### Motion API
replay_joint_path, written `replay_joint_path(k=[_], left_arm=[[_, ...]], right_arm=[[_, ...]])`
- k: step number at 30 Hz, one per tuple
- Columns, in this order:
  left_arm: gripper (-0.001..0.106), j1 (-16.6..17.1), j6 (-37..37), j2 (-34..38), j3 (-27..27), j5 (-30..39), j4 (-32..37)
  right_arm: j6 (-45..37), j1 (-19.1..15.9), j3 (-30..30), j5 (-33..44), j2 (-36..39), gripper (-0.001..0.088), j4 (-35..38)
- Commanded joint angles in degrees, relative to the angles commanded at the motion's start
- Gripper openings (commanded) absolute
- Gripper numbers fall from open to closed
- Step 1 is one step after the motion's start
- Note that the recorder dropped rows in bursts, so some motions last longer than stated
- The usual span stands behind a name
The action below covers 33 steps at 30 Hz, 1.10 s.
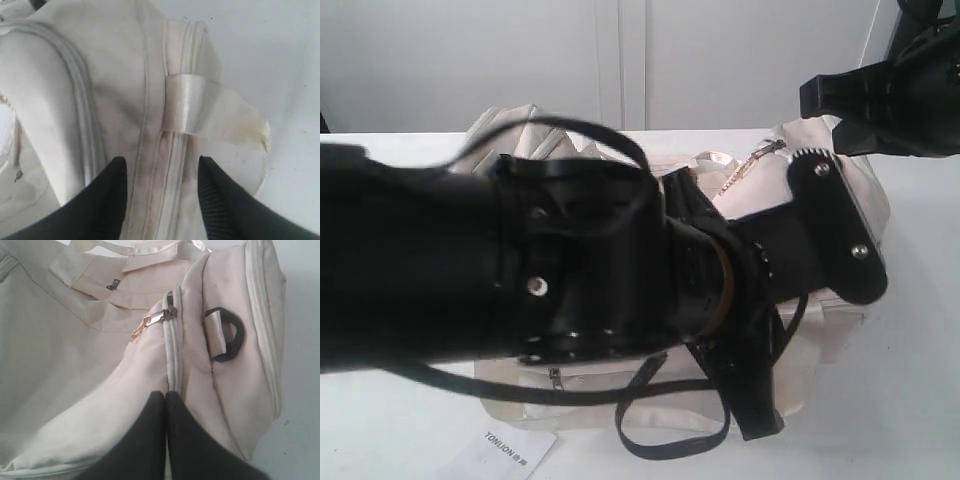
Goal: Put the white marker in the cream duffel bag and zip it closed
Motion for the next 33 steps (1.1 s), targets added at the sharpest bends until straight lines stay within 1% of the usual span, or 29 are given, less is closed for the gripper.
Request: replay_joint_path(k=[3, 5, 7, 9, 12, 13, 16, 18, 19, 24, 28, 31, 32, 33], left_arm=[[0.049, 0.00, 0.00, -2.95, 0.00, 1.73, -4.09], [0.045, 0.00, 0.00, -4.62, 0.00, 4.35, -6.25], [0.034, 0.00, 0.00, -5.93, 0.00, 8.82, -7.83], [0.022, 0.00, 0.00, -7.18, 0.00, 13.97, -8.51], [0.004, 0.00, 0.00, -8.70, 0.00, 19.73, -8.50], [0.000, 0.00, 0.00, -9.21, 0.00, 20.80, -8.50], [0.000, 0.25, 0.00, -10.46, 0.00, 22.90, -8.50], [0.000, 1.37, -0.23, -11.38, 0.00, 23.41, -9.02], [0.000, 2.08, -0.23, -11.84, 0.00, 23.56, -9.44], [0.000, 8.56, -0.35, -14.74, 0.00, 25.02, -14.05], [0.000, 13.56, -0.35, -17.03, 0.00, 27.12, -15.66], [0.000, 18.51, -0.35, -18.40, 0.00, 27.41, -17.07], [0.000, 20.45, -0.35, -18.52, 0.00, 27.41, -17.99], [0.000, 23.24, 0.45, -18.99, 0.00, 27.66, -20.19]], right_arm=[[0.00, 0.00, 0.00, 0.01, 0.00, 0.0000, 0.00], [0.00, 0.00, 0.00, -0.09, 0.00, 0.0000, 0.00], [0.00, 0.00, 0.00, -0.09, 0.00, 0.0000, 0.00], [0.00, 0.00, 0.00, -0.09, 0.00, 0.0000, 0.00], [0.00, 0.00, 0.00, -0.23, 0.00, 0.0000, 0.00], [0.00, 0.00, 0.00, -0.23, 0.00, 0.0000, 0.00], [0.00, 0.00, 0.00, -0.23, 0.00, 0.0000, 0.00], [0.00, 0.00, 0.00, -0.23, 0.00, 0.0000, 0.00], [0.00, 0.00, 0.00, -0.23, 0.00, 0.0000, 0.00], [0.00, 0.00, 0.00, -0.23, 0.00, 0.0000, 0.00], [0.00, 0.00, 0.00, -0.23, 0.00, 0.0000, 0.00], [0.00, 0.00, 0.00, -0.23, 0.00, 0.0000, 0.00], [0.00, 0.00, 0.00, -0.23, 0.00, 0.0000, 0.00], [0.00, 0.00, 0.00, -0.23, 0.00, 0.0000, 0.00]])
